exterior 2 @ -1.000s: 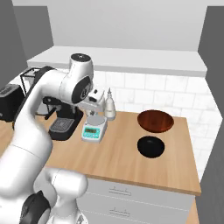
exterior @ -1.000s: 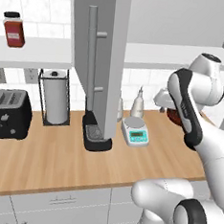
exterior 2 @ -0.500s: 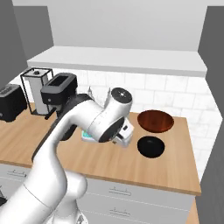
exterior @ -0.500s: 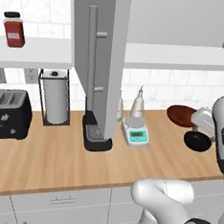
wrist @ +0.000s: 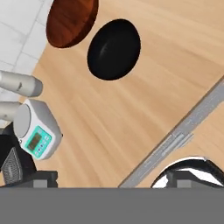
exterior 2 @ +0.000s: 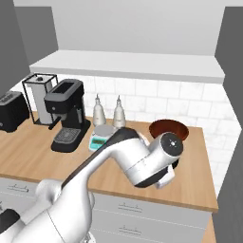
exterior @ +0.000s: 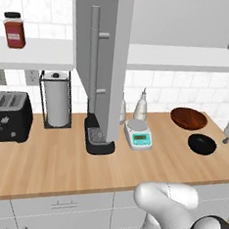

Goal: Pick up the bowls on the counter and stack them on top of one another in the open cabinet. Place the smaller bowl on top of the larger bowl.

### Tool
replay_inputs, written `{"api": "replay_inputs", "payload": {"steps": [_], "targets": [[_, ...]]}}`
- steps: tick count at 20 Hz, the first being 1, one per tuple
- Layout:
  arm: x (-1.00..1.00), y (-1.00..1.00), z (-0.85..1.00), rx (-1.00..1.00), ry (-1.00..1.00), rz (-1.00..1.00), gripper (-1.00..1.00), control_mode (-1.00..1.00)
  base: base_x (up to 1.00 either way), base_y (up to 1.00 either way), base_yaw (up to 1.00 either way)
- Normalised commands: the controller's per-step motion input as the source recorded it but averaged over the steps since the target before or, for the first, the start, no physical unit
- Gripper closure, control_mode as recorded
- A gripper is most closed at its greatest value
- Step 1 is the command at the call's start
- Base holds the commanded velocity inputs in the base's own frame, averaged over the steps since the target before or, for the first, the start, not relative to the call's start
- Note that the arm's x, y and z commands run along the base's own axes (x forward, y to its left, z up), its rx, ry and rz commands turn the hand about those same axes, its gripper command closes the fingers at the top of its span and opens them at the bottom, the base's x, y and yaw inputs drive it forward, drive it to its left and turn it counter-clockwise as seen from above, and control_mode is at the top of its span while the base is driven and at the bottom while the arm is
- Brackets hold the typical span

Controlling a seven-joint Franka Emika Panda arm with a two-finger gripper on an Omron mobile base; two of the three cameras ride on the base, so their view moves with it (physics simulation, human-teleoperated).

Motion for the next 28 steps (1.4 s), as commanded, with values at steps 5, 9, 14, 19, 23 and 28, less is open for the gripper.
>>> {"api": "replay_inputs", "payload": {"steps": [5,9,14,19,23,28], "targets": [[0.89,-0.97,-0.29,0.16,0.05,-0.07,-1.0,-1.0,0.0,0.0,0.0],[0.73,-0.43,-0.09,0.03,0.01,0.0,-1.0,-1.0,0.0,0.0,0.0],[0.51,-0.42,-0.23,0.02,0.09,0.0,-1.0,-1.0,0.0,0.0,0.0],[0.16,0.0,-0.38,0.0,0.09,-0.04,-1.0,-1.0,0.0,0.0,0.0],[0.2,0.0,-0.58,0.0,0.03,-0.06,-1.0,-1.0,0.0,0.0,0.0],[0.39,0.0,-0.42,-0.02,0.06,-0.07,-1.0,-1.0,0.0,0.0,0.0]]}}
